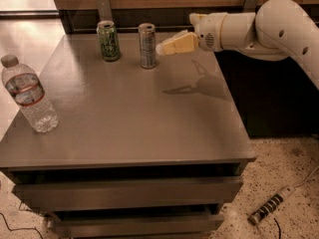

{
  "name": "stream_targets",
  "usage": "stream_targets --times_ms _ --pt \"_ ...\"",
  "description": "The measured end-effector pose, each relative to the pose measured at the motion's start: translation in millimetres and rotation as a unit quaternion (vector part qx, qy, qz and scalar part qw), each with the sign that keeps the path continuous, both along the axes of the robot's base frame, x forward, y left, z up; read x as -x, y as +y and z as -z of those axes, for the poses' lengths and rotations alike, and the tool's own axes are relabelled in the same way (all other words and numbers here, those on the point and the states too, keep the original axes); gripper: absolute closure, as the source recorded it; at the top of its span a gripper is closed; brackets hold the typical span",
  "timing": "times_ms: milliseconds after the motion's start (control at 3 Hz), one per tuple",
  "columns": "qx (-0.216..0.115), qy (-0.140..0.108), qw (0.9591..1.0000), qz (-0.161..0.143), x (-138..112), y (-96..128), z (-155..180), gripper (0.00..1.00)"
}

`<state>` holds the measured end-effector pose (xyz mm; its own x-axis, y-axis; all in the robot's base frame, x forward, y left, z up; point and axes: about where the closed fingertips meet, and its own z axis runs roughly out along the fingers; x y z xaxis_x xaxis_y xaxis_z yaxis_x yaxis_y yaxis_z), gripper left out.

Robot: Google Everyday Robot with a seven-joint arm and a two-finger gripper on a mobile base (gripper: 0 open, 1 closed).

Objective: Move redbull can near water bottle

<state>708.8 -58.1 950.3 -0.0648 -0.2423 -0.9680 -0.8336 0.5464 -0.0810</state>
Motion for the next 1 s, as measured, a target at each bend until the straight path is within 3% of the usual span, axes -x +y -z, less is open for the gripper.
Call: stream_targets --times_ms 333,1000 --pt "-0.014 0.002 0.9998 -0.011 -18 24 16 0.0" --pt "-0.043 -0.014 0.9989 -0.014 -59 48 50 0.0"
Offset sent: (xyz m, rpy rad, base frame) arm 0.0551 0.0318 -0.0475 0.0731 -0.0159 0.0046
